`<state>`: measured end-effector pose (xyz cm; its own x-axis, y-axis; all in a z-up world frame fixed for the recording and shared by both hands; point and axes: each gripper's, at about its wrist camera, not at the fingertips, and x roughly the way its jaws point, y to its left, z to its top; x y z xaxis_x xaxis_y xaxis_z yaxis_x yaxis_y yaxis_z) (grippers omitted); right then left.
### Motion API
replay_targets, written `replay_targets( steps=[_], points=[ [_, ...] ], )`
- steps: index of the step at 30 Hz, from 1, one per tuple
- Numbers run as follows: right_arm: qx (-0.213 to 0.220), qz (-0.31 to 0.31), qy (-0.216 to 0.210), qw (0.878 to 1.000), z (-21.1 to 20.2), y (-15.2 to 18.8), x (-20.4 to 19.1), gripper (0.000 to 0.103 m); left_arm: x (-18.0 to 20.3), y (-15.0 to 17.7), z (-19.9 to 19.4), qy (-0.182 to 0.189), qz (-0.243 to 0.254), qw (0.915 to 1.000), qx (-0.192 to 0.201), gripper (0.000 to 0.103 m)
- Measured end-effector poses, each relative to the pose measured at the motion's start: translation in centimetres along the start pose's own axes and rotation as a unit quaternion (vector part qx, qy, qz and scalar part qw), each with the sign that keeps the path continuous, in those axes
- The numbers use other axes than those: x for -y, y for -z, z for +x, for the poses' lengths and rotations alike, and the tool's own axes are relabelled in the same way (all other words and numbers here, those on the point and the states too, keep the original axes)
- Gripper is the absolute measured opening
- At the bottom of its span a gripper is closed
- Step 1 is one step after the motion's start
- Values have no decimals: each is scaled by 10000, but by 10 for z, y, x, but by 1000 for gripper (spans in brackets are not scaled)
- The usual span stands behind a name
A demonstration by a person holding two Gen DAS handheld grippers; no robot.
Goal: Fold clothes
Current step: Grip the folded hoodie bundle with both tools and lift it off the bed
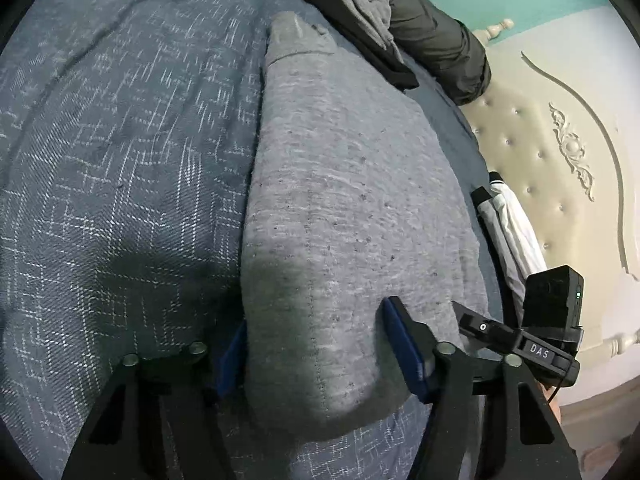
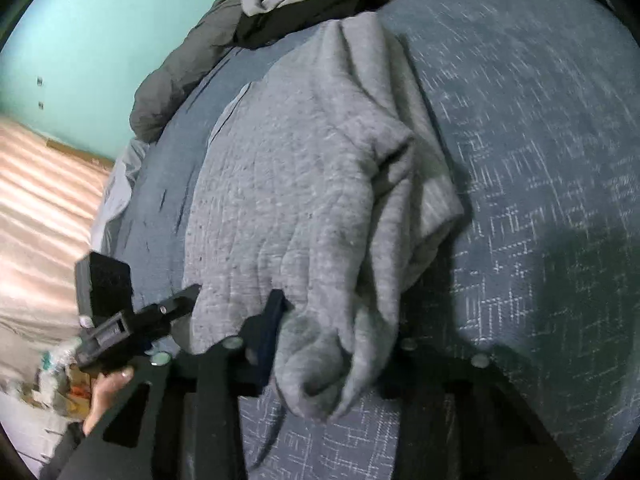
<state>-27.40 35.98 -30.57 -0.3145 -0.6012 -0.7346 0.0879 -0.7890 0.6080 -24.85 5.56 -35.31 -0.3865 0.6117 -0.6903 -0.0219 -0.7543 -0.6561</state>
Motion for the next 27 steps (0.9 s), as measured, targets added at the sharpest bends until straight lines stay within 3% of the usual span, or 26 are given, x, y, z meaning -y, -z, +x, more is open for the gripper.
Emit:
replay_targets(
  steps=[5,11,17,21,27],
  points=[
    [88,-186,14,9998,-2,-2,-5,28,2,-2,2,-57,42,10000,-13,61],
    [42,-86,77,9999,10,-3,3,35,-4,-6,9,3,-1,9999,-126,65],
    [97,-203,135,9997,13,-4,-6,33,8,-13,18,-126,122,9998,-138,66],
    [261,-409,139,9987,6,-4,-15,26,21,-14,10,-215,398,9990,-18,57],
    [575,-868,100,9945,-19,-6,-36,24,50,-17,-13,-364,861,9949,372,49]
  ],
)
